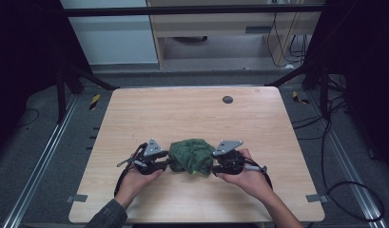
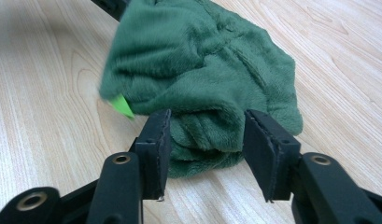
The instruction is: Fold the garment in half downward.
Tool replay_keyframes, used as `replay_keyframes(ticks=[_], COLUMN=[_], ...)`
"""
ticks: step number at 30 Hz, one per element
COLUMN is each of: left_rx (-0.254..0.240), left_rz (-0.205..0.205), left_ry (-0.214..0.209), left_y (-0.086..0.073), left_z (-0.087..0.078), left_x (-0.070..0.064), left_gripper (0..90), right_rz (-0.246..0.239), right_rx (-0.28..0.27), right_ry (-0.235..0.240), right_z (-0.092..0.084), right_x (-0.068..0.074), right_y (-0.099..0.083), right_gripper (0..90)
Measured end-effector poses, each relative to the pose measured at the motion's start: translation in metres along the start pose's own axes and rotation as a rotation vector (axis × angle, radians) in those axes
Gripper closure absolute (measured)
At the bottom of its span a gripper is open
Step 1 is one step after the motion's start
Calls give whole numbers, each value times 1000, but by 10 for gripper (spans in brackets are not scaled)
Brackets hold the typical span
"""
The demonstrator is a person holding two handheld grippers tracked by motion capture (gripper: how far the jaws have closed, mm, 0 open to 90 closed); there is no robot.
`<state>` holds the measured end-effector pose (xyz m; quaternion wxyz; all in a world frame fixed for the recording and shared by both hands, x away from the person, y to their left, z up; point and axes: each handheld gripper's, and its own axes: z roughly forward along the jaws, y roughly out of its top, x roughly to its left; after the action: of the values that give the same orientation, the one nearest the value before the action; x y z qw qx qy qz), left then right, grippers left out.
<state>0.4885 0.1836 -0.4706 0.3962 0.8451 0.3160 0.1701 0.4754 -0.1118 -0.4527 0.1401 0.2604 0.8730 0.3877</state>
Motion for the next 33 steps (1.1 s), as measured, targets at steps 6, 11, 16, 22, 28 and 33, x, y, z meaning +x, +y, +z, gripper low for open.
replay_keyframes(ticks=[6, 11, 16, 22, 28, 33], left_rx=[-17, -18, -25, -37, -50, -19], left_rz=[1, 6, 11, 25, 42, 63], left_ry=[8, 9, 11, 10, 14, 8], left_y=[1, 1, 3, 9, 15, 17], left_z=[-1, -3, -7, -19, -24, -26], left_x=[0, 0, 0, -1, -3, -2], left_gripper=[556, 543, 544, 558, 555, 509], right_rz=[3, 4, 1, -4, -4, 7], right_rx=[1, 6, -6, -11, -10, 10], right_ry=[0, 4, 1, -1, -14, -22], right_z=[1, 1, -1, -7, -10, -14], right_x=[1, 1, 2, 1, -3, -8], right_y=[1, 2, 3, 4, 5, 4], right_gripper=[461, 421, 374, 388, 402, 324])
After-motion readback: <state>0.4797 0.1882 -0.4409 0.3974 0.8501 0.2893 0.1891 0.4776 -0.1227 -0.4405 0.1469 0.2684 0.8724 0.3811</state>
